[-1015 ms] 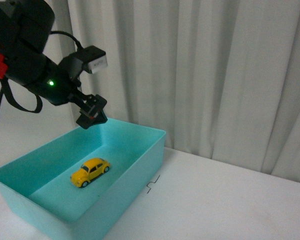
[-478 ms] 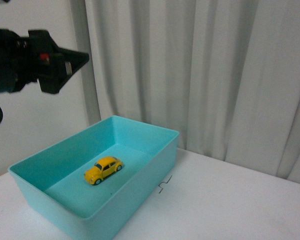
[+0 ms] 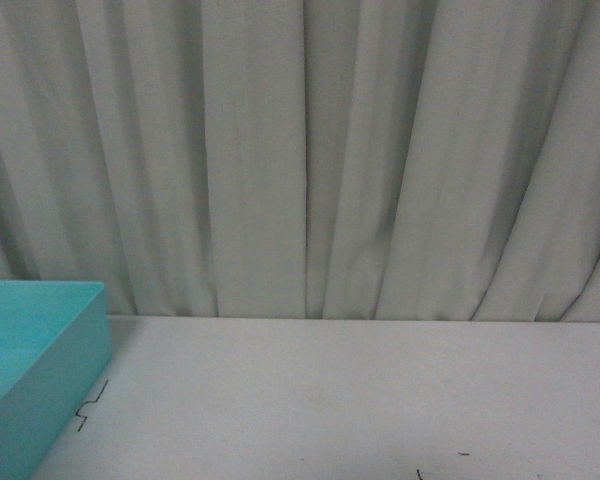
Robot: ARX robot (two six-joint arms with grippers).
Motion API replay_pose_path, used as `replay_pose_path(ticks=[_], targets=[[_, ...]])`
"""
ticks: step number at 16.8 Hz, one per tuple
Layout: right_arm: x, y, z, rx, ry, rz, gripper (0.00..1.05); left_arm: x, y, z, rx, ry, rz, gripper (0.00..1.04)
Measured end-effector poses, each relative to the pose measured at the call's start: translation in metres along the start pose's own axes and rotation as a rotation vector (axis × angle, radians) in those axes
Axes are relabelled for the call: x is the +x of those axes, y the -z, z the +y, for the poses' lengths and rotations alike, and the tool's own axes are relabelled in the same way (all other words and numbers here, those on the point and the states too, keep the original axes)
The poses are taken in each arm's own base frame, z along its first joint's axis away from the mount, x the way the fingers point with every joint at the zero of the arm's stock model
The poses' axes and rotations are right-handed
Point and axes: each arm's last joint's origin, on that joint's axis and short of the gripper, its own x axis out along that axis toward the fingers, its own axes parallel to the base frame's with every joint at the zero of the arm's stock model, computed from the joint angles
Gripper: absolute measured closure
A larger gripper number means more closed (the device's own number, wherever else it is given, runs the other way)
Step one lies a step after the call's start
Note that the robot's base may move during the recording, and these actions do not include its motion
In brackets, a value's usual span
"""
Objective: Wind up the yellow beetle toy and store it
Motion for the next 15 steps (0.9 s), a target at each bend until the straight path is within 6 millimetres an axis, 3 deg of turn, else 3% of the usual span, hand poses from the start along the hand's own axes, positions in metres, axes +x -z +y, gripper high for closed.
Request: replay_pose_path(ticks=[2, 11, 15], targets=[[0.000, 0.000, 0.000, 0.000, 0.000, 0.000, 0.07, -0.006, 0.005, -0.011, 0.000, 0.023, 0.000, 1.03], [0.000, 0.000, 0.000, 0.000, 0.000, 0.000, 0.07, -0.021, 0.022, -0.010, -0.001, -0.001, -0.003, 1.03], [0.000, 0.000, 0.000, 0.000, 0.000, 0.000, 0.07, -0.025, 0.020, -0.010, -0.001, 0.000, -0.020, 1.03]])
